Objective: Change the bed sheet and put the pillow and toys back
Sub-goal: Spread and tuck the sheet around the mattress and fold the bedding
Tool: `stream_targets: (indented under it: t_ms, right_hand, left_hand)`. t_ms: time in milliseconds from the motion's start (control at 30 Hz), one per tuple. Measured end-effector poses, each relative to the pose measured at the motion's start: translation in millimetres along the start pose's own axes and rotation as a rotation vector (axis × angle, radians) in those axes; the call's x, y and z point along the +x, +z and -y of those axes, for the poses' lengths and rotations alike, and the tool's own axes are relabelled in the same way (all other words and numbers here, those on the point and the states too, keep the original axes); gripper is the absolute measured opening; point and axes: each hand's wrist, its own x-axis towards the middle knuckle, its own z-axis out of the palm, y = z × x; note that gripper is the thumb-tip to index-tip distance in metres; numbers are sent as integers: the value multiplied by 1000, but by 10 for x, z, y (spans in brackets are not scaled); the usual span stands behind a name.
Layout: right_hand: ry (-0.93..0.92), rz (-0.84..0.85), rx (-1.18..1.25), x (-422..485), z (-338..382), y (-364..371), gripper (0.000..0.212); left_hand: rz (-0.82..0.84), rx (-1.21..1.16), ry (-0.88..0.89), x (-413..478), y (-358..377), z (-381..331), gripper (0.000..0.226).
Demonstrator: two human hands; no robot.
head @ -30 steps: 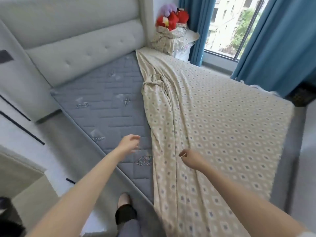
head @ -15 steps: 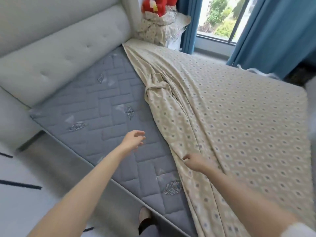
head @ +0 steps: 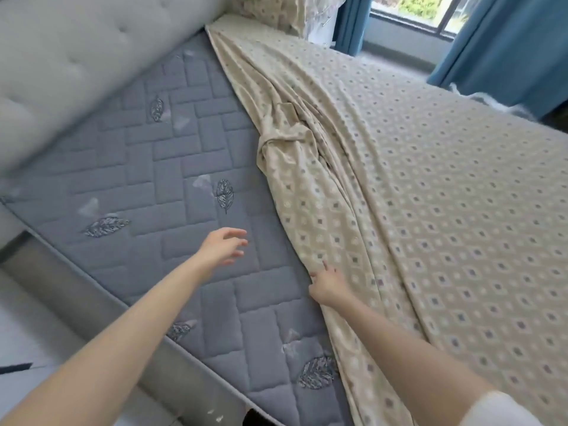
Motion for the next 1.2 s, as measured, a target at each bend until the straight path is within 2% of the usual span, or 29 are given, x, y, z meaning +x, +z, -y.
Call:
stream_targets:
  t_ms: [233, 367, 467, 533, 633, 733, 800, 1000, 1133, 1200]
  right_hand:
    - [51, 84, -48, 813, -90, 284, 50]
    - [55, 77, -120, 1118, -221, 524, 51]
    - [94, 49, -188, 1245, -324, 661, 46]
    - [85, -33, -163, 1305, -369, 668, 40]
    - [126, -274, 231, 1325, -361, 534, 24]
    - [301, -418, 810, 1260, -340, 254, 17]
    - [384, -373, 1074, 1184, -339, 68, 10]
    - [322, -99, 1369, 729, -473, -429, 20]
    - [231, 59, 1526, 348, -582, -659, 25]
    - [168, 131, 1565, 168, -648, -760, 26]
  left_hand:
    - [14, -73, -77, 856, 299, 198, 28]
    - [6, -89, -111, 1154, 367, 380, 29]
    - [1, -98, -156, 1267, 402, 557, 29]
    - [4, -93, -186, 1303, 436, 654, 30]
    - [15, -82, -206, 1339, 485, 735, 30]
    - [18, -74, -215, 1354, 527, 713, 29]
    - [23, -91, -227, 1336, 568, 643, 28]
    - [124, -362, -313, 1284, 791, 299, 27]
    - [249, -507, -394, 1256, 1061, 60, 52]
    - [366, -501, -416, 1206, 1275, -93, 54]
